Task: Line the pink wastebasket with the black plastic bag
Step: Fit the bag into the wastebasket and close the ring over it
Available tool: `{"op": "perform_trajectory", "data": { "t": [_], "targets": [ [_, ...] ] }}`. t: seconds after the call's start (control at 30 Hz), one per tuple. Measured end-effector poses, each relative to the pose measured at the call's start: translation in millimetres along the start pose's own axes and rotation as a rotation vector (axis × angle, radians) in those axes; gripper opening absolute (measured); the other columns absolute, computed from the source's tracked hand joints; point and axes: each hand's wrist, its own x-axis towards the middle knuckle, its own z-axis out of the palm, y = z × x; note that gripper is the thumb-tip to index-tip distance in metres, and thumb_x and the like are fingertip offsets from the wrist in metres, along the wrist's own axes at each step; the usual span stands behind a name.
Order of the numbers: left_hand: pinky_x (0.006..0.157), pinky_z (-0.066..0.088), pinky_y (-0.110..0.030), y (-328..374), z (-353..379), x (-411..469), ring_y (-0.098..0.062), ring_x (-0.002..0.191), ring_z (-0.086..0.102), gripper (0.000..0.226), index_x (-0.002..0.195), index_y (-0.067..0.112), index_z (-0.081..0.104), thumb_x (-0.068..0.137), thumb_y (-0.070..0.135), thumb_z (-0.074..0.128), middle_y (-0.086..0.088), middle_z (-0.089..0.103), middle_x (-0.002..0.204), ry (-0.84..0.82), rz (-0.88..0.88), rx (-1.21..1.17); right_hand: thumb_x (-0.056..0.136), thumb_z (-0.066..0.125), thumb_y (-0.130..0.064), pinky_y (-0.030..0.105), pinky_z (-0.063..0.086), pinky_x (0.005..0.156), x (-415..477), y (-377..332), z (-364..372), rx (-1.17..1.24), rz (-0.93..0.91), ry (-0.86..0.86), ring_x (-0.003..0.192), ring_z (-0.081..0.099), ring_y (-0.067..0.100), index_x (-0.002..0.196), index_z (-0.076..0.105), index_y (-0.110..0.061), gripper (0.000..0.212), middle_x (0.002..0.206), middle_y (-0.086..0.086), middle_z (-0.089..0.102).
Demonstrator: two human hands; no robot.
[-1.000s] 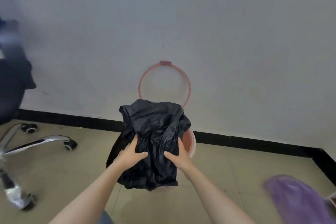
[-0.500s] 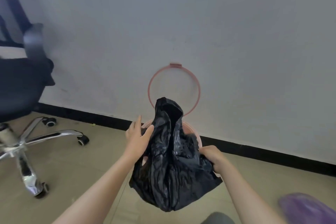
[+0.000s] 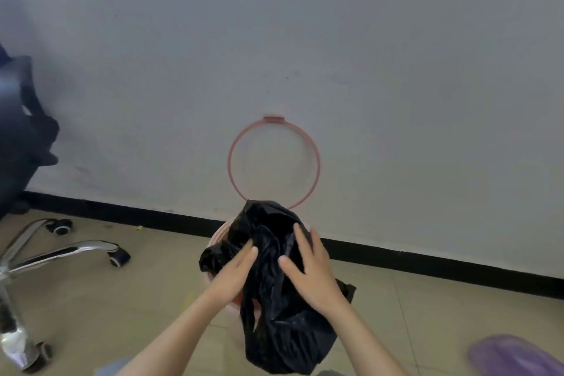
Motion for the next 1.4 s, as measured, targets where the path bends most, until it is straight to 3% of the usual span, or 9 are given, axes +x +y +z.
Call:
{"op": "perform_trajectory", "data": {
  "t": [0.13,0.27,0.6,0.8,0.97,1.1,1.2,1.33,1.4],
  "targets": [
    [0.104,0.037,-0.027,-24,1,0,-0.009,0.119,0.051,0.032,0.115,0.025,0.059,0.094,0.04,0.039,0.008,0.059,0.122,-0.171,-0.081,0.041,0.089,0.047,-0.043,0.049,0.022,0.113,9,19,28,-0.461,-0.024,-0.336,0.141,0.007,0.032,0.139,0.002,-0.047,0.067,0.157,0.006,0.004],
    [0.105,0.036,-0.032,-41,-11,6,-0.023,0.122,0.047,0.029,0.117,0.01,0.06,0.091,0.01,0.047,-0.009,0.056,0.128,0.295,-0.016,0.173,0.093,0.038,-0.015,0.038,0.035,0.099,8,41,38,-0.711,-0.068,-0.348,0.128,0.035,0.028,0.142,0.021,-0.033,0.055,0.144,0.007,0.039],
    [0.119,0.013,-0.043,-35,-4,49,-0.025,0.144,0.009,0.079,0.146,0.019,0.012,0.085,0.067,0.026,-0.006,0.01,0.157,-0.02,-0.127,0.018,0.041,0.088,-0.016,0.036,0.057,0.073,-9,36,40,-0.874,-0.152,-0.093,0.092,0.069,0.015,0.101,0.065,-0.038,0.068,0.096,-0.012,0.074],
    [0.106,0.038,-0.039,-33,-29,73,-0.031,0.126,0.044,0.06,0.142,0.014,0.024,0.091,0.033,0.048,-0.011,0.041,0.144,0.029,-0.086,0.107,0.082,0.04,0.011,0.032,0.049,0.086,-10,15,25,-0.593,-0.079,-0.124,0.101,0.058,0.024,0.136,-0.006,-0.045,0.09,0.15,-0.001,0.031],
    [0.083,0.047,-0.031,-14,-54,62,-0.023,0.1,0.057,0.058,0.144,0.017,0.022,0.092,0.004,0.044,-0.004,0.042,0.143,-0.161,0.108,0.214,0.086,0.034,0.004,0.029,0.032,0.054,5,-1,28,-0.456,0.138,-0.02,0.053,0.04,0.013,0.141,-0.006,-0.037,0.08,0.093,0.007,0.057],
    [0.089,0.046,-0.03,5,-72,46,-0.023,0.111,0.055,0.064,0.141,0.021,0.028,0.087,0.001,0.054,-0.006,0.05,0.127,-0.545,0.075,0.085,0.085,0.034,0.009,0.017,0.04,0.085,32,-20,29,-0.257,0.094,0.118,0.105,0.054,0.009,0.14,0.013,-0.036,0.075,0.127,-0.011,0.044],
    [0.089,0.044,-0.026,2,-70,50,-0.018,0.112,0.053,0.054,0.138,0.021,0.033,0.09,0.009,0.052,-0.006,0.053,0.128,-0.41,0.047,-0.142,0.091,0.04,-0.003,0.017,0.02,0.106,51,-23,34,-0.172,0.032,0.189,0.13,0.031,0.006,0.139,0.023,-0.028,0.058,0.132,-0.017,0.03],
    [0.088,0.04,-0.025,-20,-55,62,-0.02,0.112,0.053,0.042,0.134,0.014,0.042,0.093,0.015,0.047,-0.011,0.054,0.129,-0.259,-0.081,-0.007,0.081,0.033,-0.067,0.043,0.026,0.112,33,6,57,-0.624,0.169,-0.305,0.138,0.024,0.025,0.144,0.014,-0.029,0.076,0.154,0.002,0.02],
    [0.074,0.043,-0.025,-27,-51,65,-0.018,0.095,0.059,0.033,0.125,0.009,0.05,0.093,0.013,0.045,-0.009,0.061,0.112,-0.21,-0.157,-0.085,0.085,0.042,-0.056,0.045,0.023,0.11,17,18,70,-0.878,0.178,-0.475,0.137,0.024,0.029,0.144,0.012,-0.027,0.072,0.153,0.008,0.02]
  ]
}}
